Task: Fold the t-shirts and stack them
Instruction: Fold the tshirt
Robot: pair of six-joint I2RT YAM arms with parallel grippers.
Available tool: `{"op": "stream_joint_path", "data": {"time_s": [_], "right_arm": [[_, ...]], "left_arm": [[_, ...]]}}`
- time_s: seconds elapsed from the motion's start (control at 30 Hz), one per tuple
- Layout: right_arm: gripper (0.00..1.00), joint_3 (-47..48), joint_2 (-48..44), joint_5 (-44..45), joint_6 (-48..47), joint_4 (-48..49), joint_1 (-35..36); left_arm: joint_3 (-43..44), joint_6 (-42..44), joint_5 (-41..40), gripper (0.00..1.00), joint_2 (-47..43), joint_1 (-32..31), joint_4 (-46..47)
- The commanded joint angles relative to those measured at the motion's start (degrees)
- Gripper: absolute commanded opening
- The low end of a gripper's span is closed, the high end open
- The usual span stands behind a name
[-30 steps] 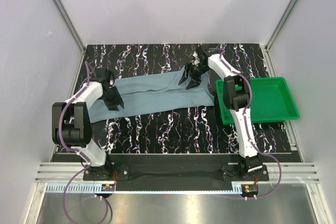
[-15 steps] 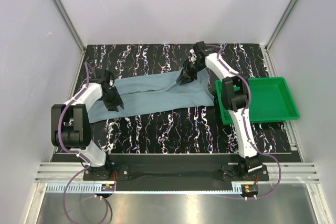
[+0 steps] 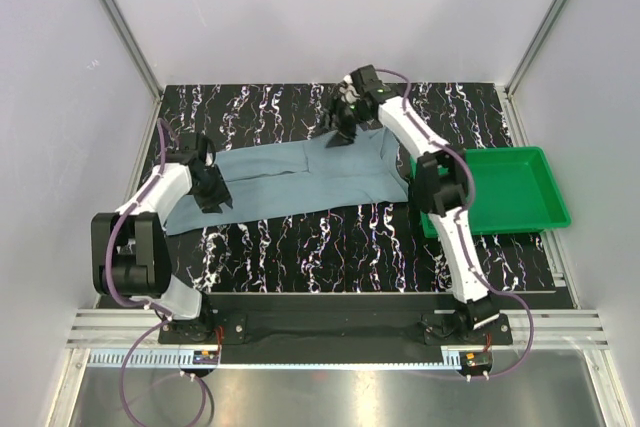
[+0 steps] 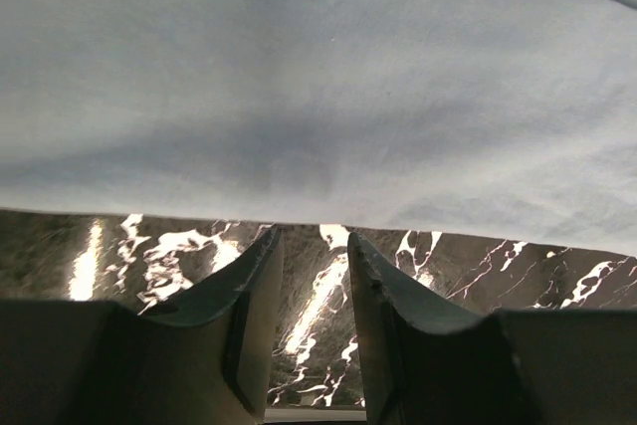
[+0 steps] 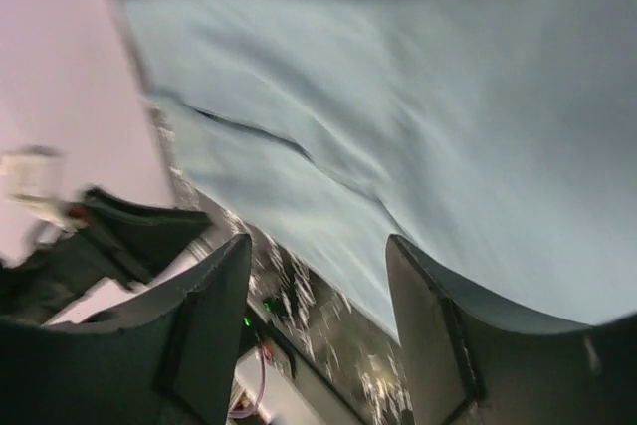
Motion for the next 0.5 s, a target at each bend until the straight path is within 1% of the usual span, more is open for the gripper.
{"op": "stream_joint_path", "data": {"time_s": [0.0,0.03,0.1,0.13,0.17,0.23,0.27,0.3,0.37,0.4,0.47], "right_arm": [[0.62,-9.11,-15.38,8.98,-9.34,-12.92,-3.38],[0.59,-13.75,-19.15,12.74,-12.92,-17.90,-3.55],[0.59,-19.13,-23.30,17.23,-16.46,-21.71,-3.56],[0.59,-22.81,-25.84,19.08,-17.96,-22.08,-3.56],[0.59,-30.33,-30.82,21.63,-18.41,-21.74,-3.82],[0.60,-36.97,-35.42,23.66,-19.02,-19.29,-4.34],[0.61,-42.31,-38.84,24.11,-19.03,-18.40,-4.52],[0.62,-44.36,-40.09,23.42,-19.03,-17.52,-5.13],[0.67,-48.49,-41.68,21.66,-18.68,-16.02,-5.40],[0.68,-49.56,-41.86,21.39,-18.50,-15.67,-5.40],[0.73,-52.62,-43.00,20.52,-17.27,-13.65,-5.40]], "left_arm": [[0.86,1.87,-4.89,0.38,-4.11,0.06,-1.98],[0.86,1.26,-7.08,0.38,-5.16,0.06,-2.68],[0.43,0.03,-7.80,0.38,-5.96,0.75,-3.39],[-0.44,-0.58,-7.55,0.38,-6.13,1.63,-3.83],[-0.89,-1.81,-7.19,0.38,-6.31,2.51,-4.01],[-1.94,-3.39,-7.02,0.38,-6.14,4.80,-5.05],[-2.82,-5.58,-6.93,0.39,-6.05,6.37,-5.67],[-3.44,-6.64,-6.32,0.41,-6.05,7.17,-5.94],[-5.54,-10.49,-5.43,0.50,-6.40,8.84,-6.55],[-6.33,-12.17,-5.35,0.53,-6.75,11.02,-7.25],[-8.70,-13.94,-2.45,0.58,-9.29,13.66,-5.51]]}}
